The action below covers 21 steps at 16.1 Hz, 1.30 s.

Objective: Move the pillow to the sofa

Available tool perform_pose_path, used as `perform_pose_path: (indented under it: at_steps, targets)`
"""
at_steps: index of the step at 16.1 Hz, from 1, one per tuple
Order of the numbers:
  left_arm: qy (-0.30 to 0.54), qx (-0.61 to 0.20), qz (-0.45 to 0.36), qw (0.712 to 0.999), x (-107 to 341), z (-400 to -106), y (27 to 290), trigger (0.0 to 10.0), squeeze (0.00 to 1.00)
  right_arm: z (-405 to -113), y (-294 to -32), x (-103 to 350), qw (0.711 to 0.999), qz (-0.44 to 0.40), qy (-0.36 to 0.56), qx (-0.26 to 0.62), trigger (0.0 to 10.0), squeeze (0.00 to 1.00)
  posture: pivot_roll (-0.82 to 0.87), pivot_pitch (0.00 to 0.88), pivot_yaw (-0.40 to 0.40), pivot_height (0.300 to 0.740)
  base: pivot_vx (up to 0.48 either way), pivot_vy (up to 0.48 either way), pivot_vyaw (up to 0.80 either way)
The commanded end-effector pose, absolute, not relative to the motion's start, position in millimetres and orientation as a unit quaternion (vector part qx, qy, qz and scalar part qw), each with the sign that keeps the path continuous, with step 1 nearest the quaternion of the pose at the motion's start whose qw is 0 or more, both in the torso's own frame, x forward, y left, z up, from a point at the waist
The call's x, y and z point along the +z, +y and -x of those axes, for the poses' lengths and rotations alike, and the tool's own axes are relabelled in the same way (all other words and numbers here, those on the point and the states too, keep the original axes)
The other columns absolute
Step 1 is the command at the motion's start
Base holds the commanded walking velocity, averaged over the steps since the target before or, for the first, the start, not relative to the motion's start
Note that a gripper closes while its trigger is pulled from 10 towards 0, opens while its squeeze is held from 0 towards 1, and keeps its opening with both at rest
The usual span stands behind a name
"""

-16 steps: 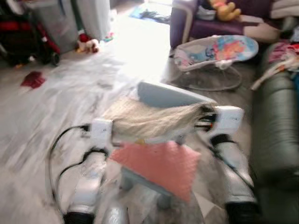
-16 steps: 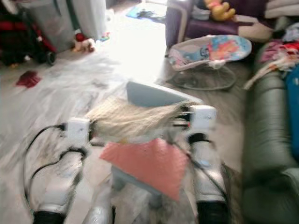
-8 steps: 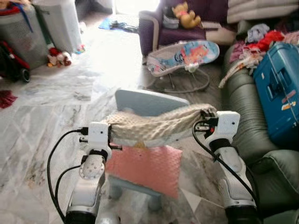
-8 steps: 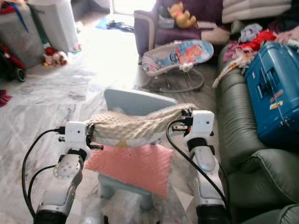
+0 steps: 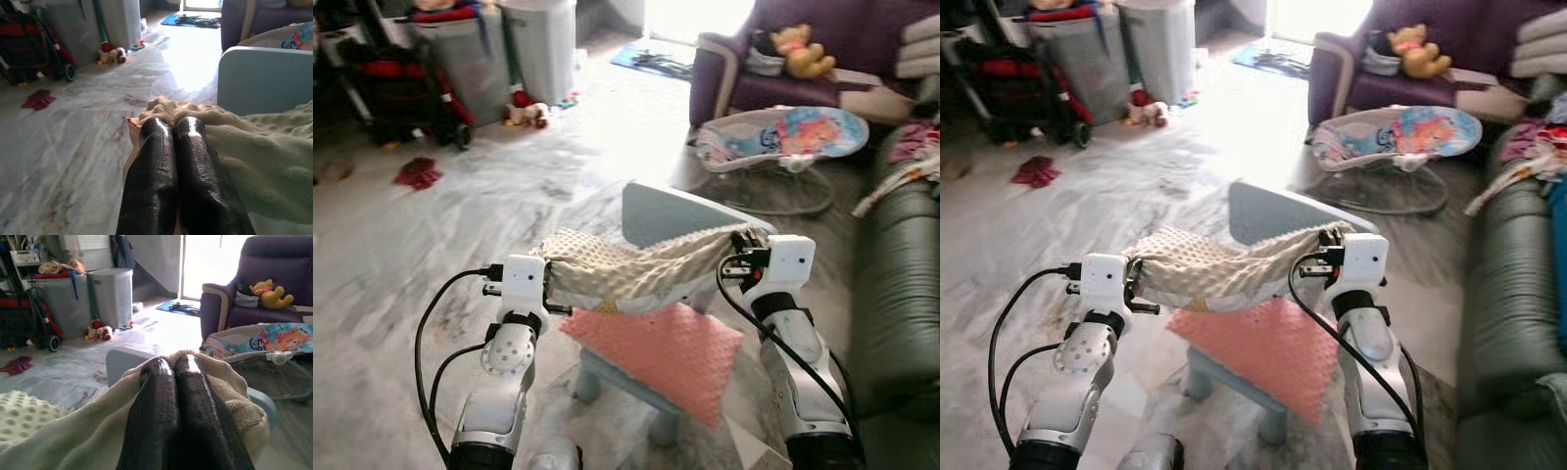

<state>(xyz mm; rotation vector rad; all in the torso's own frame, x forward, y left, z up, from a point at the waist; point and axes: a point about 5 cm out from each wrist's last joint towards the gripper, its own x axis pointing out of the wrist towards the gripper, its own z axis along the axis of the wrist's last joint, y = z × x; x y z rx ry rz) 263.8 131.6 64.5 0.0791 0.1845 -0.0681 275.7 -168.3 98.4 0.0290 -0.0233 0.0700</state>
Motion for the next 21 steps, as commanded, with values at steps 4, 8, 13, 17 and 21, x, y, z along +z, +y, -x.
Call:
perform_pose_path:
  at_steps: [4,8,13,17,21]
  targets:
    - [0.072,-0.05,-0.047,0.995,71.1,-266.5,124.0,10.0,0.0,-278.0,-167.5,105.1,0.999,-0.019,-0.029,0.039,10.0,0.0,-0.02,0.0,-0.005,0.74,0.0,0.0,0.0]
    - [0.072,-0.05,-0.048,0.995,70.8,-265.1,123.1,10.0,0.0,-277.2,-167.2,104.4,0.999,-0.02,-0.027,0.041,10.0,0.0,-0.02,0.0,-0.007,0.74,0.0,0.0,0.0]
    - [0.079,-0.049,-0.037,0.995,69.0,-263.0,124.8,10.0,0.0,-275.3,-170.6,101.8,0.999,-0.03,-0.021,0.028,10.0,0.0,-0.02,0.0,-0.003,0.74,0.0,0.054,0.0]
    - [0.078,-0.062,-0.035,0.994,69.3,-263.2,120.9,10.0,0.0,-274.6,-170.7,100.3,0.999,-0.03,-0.018,0.025,10.0,0.0,-0.02,0.0,0.0,0.74,0.0,0.393,0.0]
    - [0.076,-0.072,-0.034,0.994,69.9,-265.4,117.9,10.0,0.0,-278.5,-173.0,101.5,0.999,-0.03,-0.018,0.019,10.0,0.0,-0.02,0.0,-0.004,0.74,0.0,0.48,0.0]
